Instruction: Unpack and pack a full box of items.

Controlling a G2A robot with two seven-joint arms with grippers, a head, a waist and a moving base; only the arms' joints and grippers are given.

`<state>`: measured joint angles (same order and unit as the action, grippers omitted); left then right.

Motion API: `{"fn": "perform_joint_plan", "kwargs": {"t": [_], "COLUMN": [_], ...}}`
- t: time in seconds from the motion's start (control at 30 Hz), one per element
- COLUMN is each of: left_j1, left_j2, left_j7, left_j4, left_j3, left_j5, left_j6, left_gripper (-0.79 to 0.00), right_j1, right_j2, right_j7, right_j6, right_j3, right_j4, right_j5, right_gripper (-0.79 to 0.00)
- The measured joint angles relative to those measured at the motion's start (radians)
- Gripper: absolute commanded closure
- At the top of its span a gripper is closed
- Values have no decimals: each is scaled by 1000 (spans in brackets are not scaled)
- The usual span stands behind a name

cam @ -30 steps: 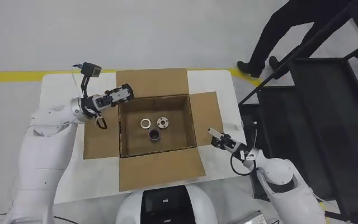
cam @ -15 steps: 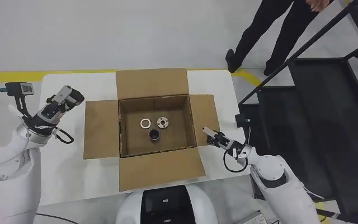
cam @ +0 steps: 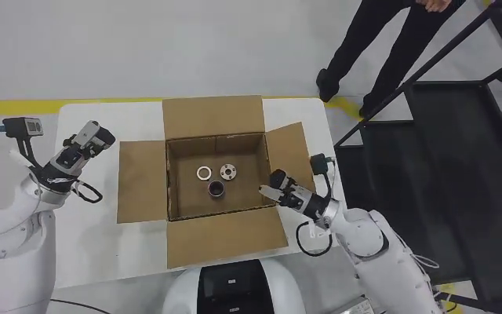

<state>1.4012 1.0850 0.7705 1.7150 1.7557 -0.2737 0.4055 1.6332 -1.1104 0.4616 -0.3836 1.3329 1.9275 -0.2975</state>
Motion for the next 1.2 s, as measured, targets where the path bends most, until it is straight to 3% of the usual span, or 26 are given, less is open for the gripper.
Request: {"fn": "perform_joint_plan", "kwargs": {"t": [0.2,0.47,0.67,1.2], "left_j1": [0,0,0,0], "left_j2": [0,0,0,0], "left_j7": [0,0,0,0], "left_j4": [0,0,0,0], "left_j3": [0,0,0,0], "left_j5": [0,0,0,0], "left_j6": [0,0,0,0], "left_gripper": [-785,-785,-785,-785], "right_j1": [-83,-210,-286,-287], "right_j2": [-15,-29,-45,-45], "right_j7": [-15,193,198,197], "right_j6": [150,309,347,346], "right_j3": [-136,-289,-359,-360], "right_j4": [40,108,73,72], "right_j5": [-279,-574,-654,-653], "right_gripper": [-785,-785,-785,-785]}}
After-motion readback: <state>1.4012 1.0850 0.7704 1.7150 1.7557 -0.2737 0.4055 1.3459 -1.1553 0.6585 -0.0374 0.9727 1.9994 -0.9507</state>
